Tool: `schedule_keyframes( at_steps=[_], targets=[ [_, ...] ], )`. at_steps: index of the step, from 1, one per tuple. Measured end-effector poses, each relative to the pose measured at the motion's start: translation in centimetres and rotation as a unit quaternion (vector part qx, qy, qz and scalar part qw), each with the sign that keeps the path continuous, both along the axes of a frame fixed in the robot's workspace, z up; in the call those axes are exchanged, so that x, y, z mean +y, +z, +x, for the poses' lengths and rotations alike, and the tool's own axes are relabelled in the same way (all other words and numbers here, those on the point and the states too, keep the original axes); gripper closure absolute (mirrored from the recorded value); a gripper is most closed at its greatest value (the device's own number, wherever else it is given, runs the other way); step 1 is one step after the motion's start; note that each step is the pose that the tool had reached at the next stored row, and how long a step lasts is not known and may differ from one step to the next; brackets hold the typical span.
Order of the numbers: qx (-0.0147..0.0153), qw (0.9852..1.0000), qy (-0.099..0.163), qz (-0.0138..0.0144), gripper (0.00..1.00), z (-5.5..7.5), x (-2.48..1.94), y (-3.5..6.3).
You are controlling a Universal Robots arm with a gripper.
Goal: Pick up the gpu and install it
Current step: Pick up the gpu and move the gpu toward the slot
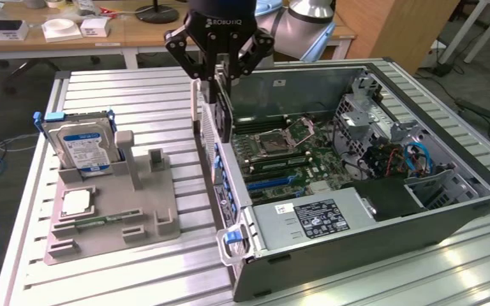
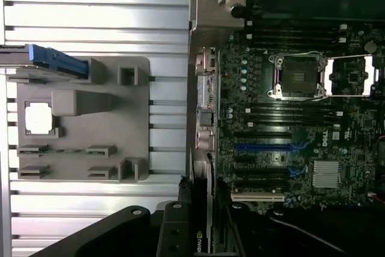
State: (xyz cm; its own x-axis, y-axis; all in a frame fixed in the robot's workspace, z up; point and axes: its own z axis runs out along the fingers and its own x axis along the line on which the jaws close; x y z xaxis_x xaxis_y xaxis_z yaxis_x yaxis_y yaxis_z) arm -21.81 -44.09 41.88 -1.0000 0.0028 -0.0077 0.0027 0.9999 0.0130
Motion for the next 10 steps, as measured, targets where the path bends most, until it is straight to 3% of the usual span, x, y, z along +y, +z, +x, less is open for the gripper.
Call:
schedule_keyframes(
  at_steps=[7,10],
  targets=[
    [0.0000,1.0000,0.000,0.0000,0.74,0.75,0.00,0.00],
    [-0.0001,1.0000,0.000,-0.0026,0.74,1.05,0.00,0.00]
  ],
)
